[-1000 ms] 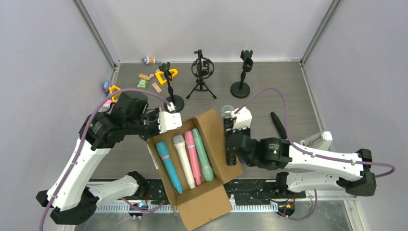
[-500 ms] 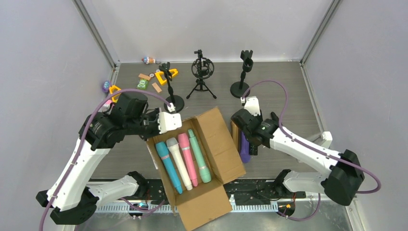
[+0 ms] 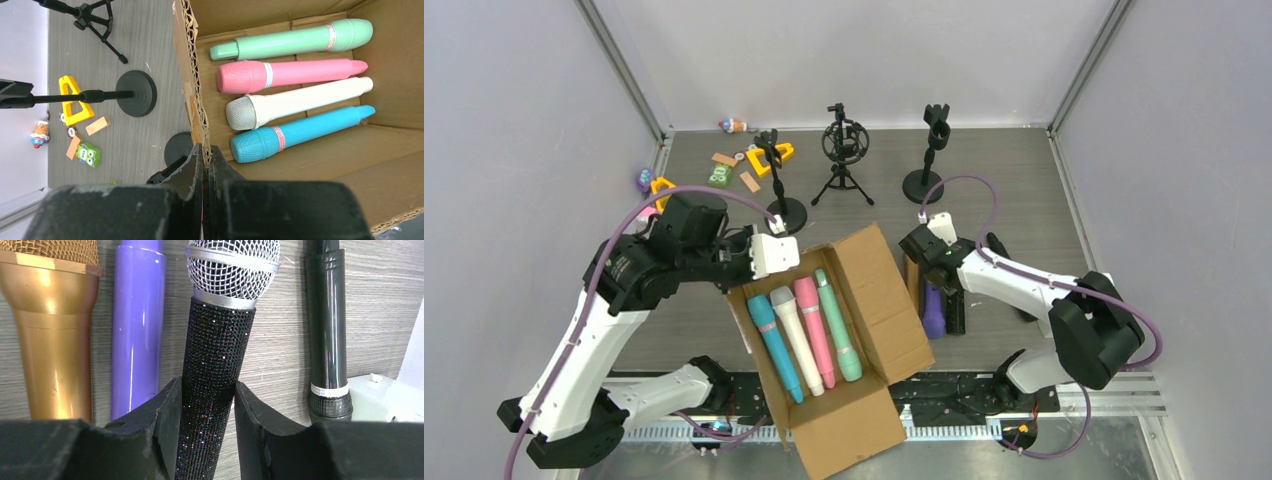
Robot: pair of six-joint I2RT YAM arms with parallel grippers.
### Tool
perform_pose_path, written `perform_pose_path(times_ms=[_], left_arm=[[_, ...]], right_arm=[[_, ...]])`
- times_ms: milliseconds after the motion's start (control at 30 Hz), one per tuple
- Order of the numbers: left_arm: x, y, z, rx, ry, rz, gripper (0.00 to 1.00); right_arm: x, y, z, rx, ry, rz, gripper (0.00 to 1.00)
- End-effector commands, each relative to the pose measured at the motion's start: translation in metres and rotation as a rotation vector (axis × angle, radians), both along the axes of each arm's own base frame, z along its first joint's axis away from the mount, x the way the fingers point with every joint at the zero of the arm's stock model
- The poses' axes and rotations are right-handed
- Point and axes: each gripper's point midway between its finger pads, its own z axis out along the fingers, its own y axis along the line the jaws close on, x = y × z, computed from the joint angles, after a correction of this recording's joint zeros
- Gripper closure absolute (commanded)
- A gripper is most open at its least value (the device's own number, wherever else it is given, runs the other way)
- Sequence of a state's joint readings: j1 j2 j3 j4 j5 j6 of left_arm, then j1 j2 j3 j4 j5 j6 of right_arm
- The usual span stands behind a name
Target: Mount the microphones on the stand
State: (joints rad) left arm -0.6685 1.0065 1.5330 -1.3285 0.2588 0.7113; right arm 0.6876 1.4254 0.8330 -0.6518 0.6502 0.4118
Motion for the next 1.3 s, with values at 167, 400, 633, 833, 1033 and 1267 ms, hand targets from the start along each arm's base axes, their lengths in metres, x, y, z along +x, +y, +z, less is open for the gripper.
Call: perform_pose_path(times_ms=[167, 400, 633, 833, 1033, 1267], left_arm=[[-0.019, 0.002, 0.005, -0.021, 0.023, -0.047, 1.0], [-0.02, 0.0, 0.004, -0.031, 0.037, -0.046, 1.0], [-0.018, 0.002, -0.005, -0.014, 0.057, -0.02, 1.0], [-0.016, 0.0, -0.009, -0.013, 0.077, -0.001, 1.0], [-0.013, 0.003, -0.008, -0.008, 0.051, 0.006, 1.0], [-0.015, 0.006, -0.005, -0.006, 0.033, 0.001, 1.0]], right_arm=[[0.008, 0.006, 0.008, 0.058, -0.008, 0.008, 0.46], [0.012, 0.001, 0.078, 0.122, -0.164, -0.002, 0.28], [-0.019, 0.057, 0.181, 0.298, -0.409, 0.126, 0.29], [-0.079, 0.144, 0.209, 0.37, -0.459, 0.34, 0.37], [-0.144, 0.245, 0.206, 0.446, -0.417, 0.568, 0.39], [-0.164, 0.3, 0.149, 0.514, -0.296, 0.653, 0.39]])
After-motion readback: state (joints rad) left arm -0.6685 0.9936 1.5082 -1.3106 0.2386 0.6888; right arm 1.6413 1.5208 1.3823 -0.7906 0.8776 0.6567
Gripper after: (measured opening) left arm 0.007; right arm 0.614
